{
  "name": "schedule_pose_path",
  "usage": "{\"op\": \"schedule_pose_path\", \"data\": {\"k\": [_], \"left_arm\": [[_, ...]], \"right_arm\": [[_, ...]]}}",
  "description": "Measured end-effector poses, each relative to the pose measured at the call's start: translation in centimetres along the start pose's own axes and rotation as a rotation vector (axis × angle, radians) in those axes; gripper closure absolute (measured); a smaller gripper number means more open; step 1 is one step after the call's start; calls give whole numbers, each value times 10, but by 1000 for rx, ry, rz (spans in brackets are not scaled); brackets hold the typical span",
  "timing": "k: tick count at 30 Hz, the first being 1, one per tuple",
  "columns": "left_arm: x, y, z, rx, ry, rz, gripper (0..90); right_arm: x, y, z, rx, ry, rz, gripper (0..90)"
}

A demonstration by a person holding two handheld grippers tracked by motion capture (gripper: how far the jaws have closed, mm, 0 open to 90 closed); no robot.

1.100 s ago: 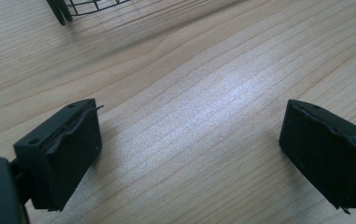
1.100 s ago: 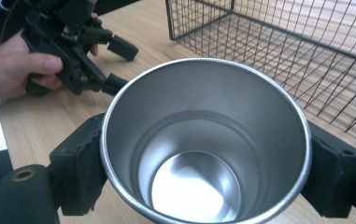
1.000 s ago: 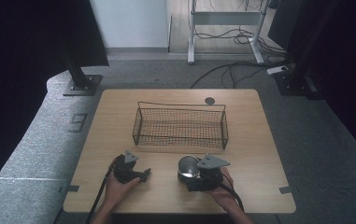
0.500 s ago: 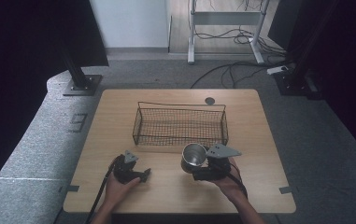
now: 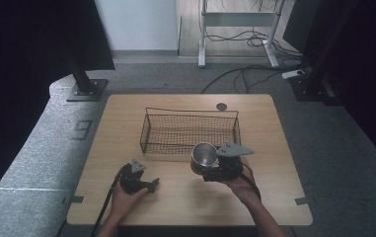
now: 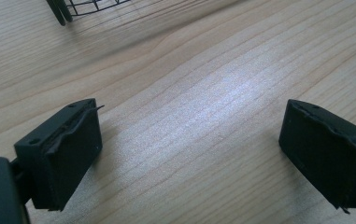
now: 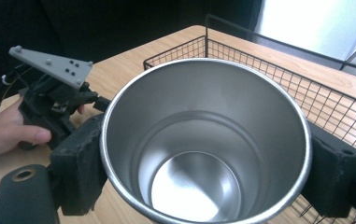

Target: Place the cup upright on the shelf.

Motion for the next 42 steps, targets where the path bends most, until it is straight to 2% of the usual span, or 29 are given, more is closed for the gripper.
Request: {"op": "schedule_pose_path", "data": {"k": [10, 17, 21, 42], "left_arm": [[0, 0, 0, -1, 1, 0, 61], [0, 0, 0, 1, 2, 0, 63], [0, 0, 0, 2, 2, 0, 63], [0, 0, 0, 1, 1, 0, 64]], "right_arm": [[18, 15, 2, -22, 1, 16, 149], [34, 23, 1, -42, 7, 3, 149], [43, 31, 2, -57, 6, 16, 149], [62, 61, 21, -77, -16, 55, 149]]}}
Point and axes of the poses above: each handheld gripper's, and its own axes: z roughly forward along the jaws, x roughly out of its top, y roughly to its right, the point moved 3 cm from there along z, roughly forward along the jaws, and after that the axes turned 8 degrees about -y, right-handed, at the moved point
